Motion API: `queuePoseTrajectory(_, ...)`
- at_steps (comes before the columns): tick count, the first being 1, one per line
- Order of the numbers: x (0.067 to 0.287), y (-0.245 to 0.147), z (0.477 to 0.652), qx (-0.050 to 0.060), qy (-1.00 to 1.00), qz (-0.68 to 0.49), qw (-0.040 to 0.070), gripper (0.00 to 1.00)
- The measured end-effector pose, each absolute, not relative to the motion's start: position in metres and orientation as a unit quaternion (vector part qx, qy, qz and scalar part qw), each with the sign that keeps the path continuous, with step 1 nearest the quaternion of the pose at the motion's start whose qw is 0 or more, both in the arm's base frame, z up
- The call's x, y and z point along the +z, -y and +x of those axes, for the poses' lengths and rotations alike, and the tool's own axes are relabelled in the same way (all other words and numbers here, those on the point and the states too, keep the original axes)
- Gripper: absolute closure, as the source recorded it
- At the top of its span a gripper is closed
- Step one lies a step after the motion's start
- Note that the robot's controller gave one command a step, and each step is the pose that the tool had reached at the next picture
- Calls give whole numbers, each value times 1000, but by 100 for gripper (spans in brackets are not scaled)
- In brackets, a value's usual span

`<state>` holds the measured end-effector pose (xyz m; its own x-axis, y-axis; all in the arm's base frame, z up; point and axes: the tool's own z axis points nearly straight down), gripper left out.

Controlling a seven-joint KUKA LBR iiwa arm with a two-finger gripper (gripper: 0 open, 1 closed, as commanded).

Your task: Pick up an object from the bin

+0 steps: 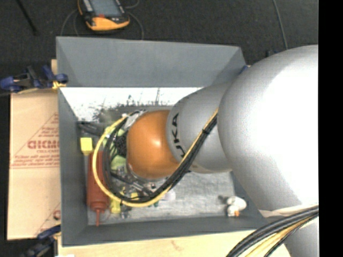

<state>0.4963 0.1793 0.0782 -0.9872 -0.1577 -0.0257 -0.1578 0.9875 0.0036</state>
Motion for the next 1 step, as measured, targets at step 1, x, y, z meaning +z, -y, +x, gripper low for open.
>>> queuePoseTrajectory(1, 78, -179, 496, 3, -997, -79, 13, 100)
